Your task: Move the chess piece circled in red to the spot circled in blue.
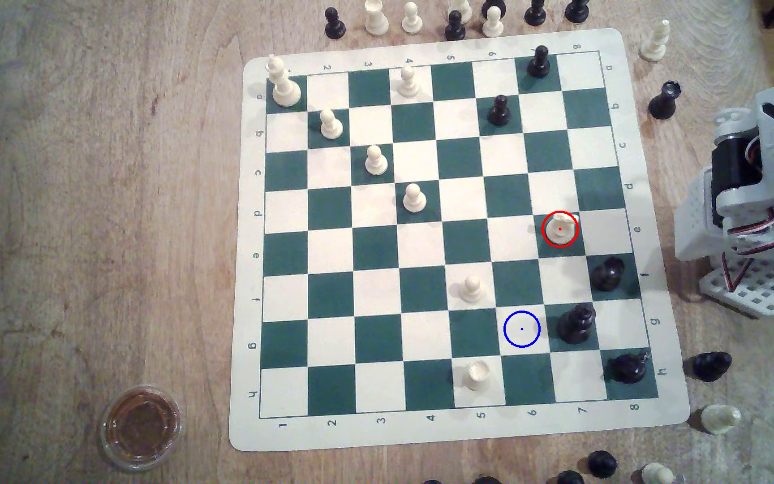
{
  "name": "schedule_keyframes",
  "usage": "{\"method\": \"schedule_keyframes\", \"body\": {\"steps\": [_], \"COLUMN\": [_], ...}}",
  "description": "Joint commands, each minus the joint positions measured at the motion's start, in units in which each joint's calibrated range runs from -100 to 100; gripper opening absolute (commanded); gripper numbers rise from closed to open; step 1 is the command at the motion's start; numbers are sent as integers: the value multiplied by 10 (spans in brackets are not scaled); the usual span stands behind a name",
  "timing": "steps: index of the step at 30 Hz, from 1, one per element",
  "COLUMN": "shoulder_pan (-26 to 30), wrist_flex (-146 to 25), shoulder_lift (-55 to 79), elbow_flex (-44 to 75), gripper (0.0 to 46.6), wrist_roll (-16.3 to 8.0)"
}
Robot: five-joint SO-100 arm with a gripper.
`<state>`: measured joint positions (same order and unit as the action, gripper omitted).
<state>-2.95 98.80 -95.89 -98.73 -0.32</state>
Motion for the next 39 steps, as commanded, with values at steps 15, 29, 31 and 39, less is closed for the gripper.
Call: {"method": "schedule_keyframes", "body": {"steps": [15,29,31,39], "shoulder_pan": [-65,-78,-76,-62], "wrist_flex": [-443,-1199,-1259,-1516], "shoulder_lift": [1,2,2,2], "elbow_flex": [48,309,325,365], "gripper": [71,2,2,15], "wrist_roll": [-47,-48,-51,-79]}}
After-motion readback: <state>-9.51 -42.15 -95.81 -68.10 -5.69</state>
